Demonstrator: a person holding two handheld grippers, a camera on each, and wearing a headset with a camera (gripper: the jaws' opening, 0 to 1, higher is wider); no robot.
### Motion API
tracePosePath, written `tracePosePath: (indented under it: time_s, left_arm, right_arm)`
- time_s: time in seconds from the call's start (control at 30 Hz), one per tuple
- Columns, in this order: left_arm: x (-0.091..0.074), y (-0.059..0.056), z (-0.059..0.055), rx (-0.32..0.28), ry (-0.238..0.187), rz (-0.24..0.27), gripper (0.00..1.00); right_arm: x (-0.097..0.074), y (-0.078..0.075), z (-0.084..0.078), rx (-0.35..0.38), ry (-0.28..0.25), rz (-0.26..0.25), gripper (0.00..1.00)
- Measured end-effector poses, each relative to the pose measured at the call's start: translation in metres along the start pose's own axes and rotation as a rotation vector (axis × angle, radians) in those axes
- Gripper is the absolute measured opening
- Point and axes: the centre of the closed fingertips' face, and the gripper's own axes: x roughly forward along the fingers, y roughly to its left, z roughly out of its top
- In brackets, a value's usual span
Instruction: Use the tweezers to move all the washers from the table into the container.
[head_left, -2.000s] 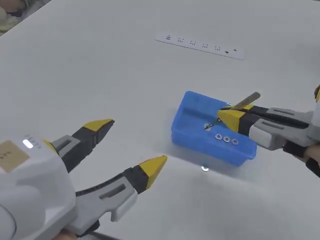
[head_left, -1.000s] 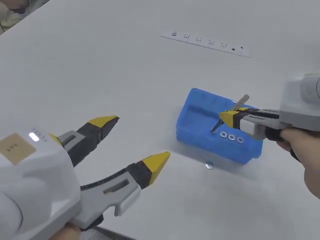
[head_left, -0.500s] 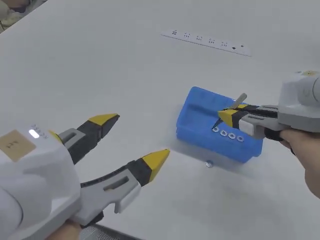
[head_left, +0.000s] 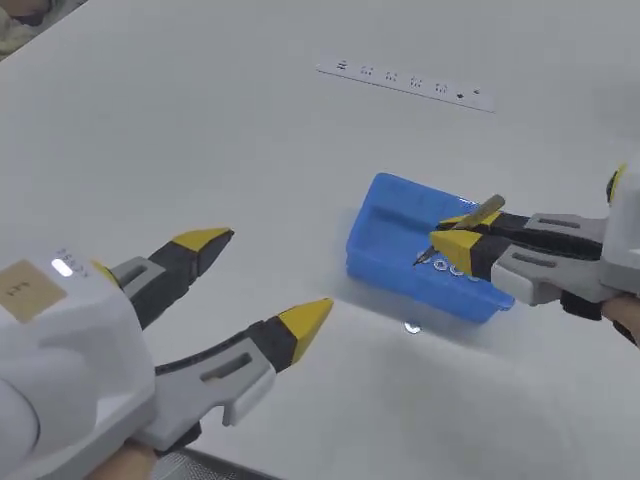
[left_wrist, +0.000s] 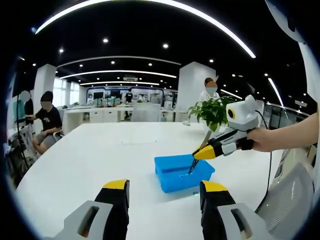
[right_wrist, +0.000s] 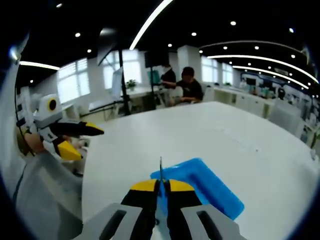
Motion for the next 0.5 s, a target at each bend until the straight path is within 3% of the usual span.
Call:
tracePosePath:
  time_s: [0.17,0.27,0.5]
  left_arm:
    - [0.0,0.0,0.0,0.0,-0.001,-0.001,0.56]
    - [0.0,0.0,0.0,0.001,-0.001,-0.001,0.55]
    - [-0.001,0.0,0.0,-0.002,-0.002,0.0,0.55]
  right_arm:
    - [0.002,0.007,-0.018,0.006,0.056,0.03,0.03]
    - [0.005,0.007,-0.035,0.052,0.108,0.042,0.03]
    - [0.012,0.007,-0.054,0.076,0.16,0.058,0.04]
